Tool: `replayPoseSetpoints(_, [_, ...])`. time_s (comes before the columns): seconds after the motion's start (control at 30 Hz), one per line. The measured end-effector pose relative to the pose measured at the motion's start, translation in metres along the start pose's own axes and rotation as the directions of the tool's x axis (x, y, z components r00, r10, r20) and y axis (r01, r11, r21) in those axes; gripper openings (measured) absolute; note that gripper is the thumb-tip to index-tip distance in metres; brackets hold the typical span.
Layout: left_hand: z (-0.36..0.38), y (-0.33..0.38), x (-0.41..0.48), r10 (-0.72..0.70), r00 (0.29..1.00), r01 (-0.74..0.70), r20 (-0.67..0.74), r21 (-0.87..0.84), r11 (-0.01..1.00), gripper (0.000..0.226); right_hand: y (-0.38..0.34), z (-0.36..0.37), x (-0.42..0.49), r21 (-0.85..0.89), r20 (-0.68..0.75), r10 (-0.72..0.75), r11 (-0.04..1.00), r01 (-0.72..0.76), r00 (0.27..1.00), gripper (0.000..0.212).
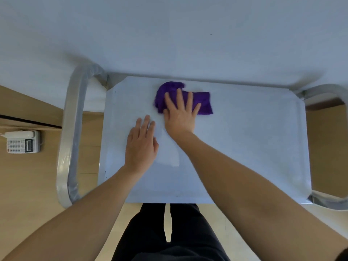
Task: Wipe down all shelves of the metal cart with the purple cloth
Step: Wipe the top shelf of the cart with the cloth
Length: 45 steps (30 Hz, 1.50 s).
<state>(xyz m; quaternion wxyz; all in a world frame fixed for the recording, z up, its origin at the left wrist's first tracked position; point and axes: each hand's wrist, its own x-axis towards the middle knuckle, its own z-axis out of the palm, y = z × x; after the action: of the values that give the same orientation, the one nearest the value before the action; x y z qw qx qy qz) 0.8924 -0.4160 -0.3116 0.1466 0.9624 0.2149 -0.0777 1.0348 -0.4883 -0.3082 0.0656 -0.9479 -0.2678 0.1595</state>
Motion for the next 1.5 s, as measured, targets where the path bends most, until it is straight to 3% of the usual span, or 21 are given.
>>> replayPoseSetpoints(0.1, [0.005,0.000,-0.004,0.007,1.000,-0.007,-0.017,-0.003,1.000,0.054,-0.002,0.005,-0.010,-0.101,0.034,-0.283,0.953,0.285,0.959,0.052])
replayPoseSetpoints(0.17, [0.008,-0.002,-0.007,0.023,1.000,-0.023,-0.019,0.000,1.000,0.053,0.015,-0.001,-0.001,-0.119,0.030,-0.327,0.937,0.328,0.945,0.051])
replayPoseSetpoints(0.23, [0.011,-0.003,-0.007,0.040,0.999,-0.040,-0.023,0.006,0.999,0.053,0.039,-0.006,0.006,-0.113,-0.009,-0.228,0.968,0.225,0.974,0.051])
replayPoseSetpoints(0.37, [0.019,-0.005,-0.010,0.065,0.997,-0.065,-0.030,0.028,0.998,0.056,0.071,-0.016,0.015,0.015,-0.052,0.109,0.994,-0.108,0.993,0.051])
replayPoseSetpoints(0.47, [0.022,-0.005,-0.012,0.049,0.998,-0.046,-0.047,0.049,0.998,0.056,0.044,-0.011,0.012,0.031,-0.051,0.187,0.982,-0.186,0.981,0.054])
replayPoseSetpoints(0.53, [0.024,-0.006,-0.013,0.040,0.998,-0.036,-0.048,0.065,0.997,0.056,0.012,-0.002,0.005,0.044,-0.055,0.104,0.994,-0.102,0.993,0.055])
replayPoseSetpoints(0.67, [0.023,-0.012,-0.016,0.041,0.998,-0.038,-0.046,0.059,0.998,0.056,-0.014,0.013,-0.010,-0.061,-0.010,-0.243,0.968,0.242,0.970,0.050])
replayPoseSetpoints(0.73, [0.022,-0.011,-0.016,0.050,0.998,-0.048,-0.045,0.041,0.998,0.056,0.002,0.009,-0.004,-0.075,-0.041,-0.280,0.958,0.276,0.959,0.048])
replayPoseSetpoints(0.93, [0.016,-0.012,-0.016,0.064,0.998,-0.065,-0.027,-0.044,0.997,0.057,0.068,-0.011,0.011,0.044,-0.094,0.155,0.987,-0.152,0.983,0.050])
replayPoseSetpoints(1.07, [0.014,-0.022,-0.032,0.001,1.000,-0.001,-0.006,-0.065,0.998,0.058,0.023,-0.006,0.009,0.093,-0.058,0.287,0.955,-0.281,0.956,0.054])
replayPoseSetpoints(1.17, [0.014,-0.028,-0.050,-0.032,0.999,0.032,0.000,-0.067,0.997,0.059,-0.030,0.006,-0.004,0.012,-0.006,0.051,0.999,-0.051,0.999,0.056])
replayPoseSetpoints(1.23, [0.013,-0.029,-0.061,-0.058,0.998,0.058,0.007,-0.070,0.996,0.061,-0.056,0.015,-0.018,-0.073,0.057,-0.181,0.980,0.185,0.982,0.055])
replayPoseSetpoints(1.3, [0.012,-0.030,-0.070,-0.085,0.996,0.086,0.020,-0.079,0.993,0.062,-0.065,0.019,-0.025,-0.109,0.102,-0.308,0.942,0.319,0.946,0.053])
replayPoseSetpoints(1.4, [0.011,-0.031,-0.080,-0.087,0.996,0.089,0.030,-0.085,0.992,0.064,-0.045,0.013,-0.024,-0.072,0.077,-0.357,0.929,0.362,0.931,0.051])
replayPoseSetpoints(1.5, [0.011,-0.031,-0.084,-0.070,0.997,0.074,0.045,-0.095,0.993,0.062,-0.005,0.005,-0.024,-0.029,0.000,-0.216,0.976,0.216,0.976,0.051])
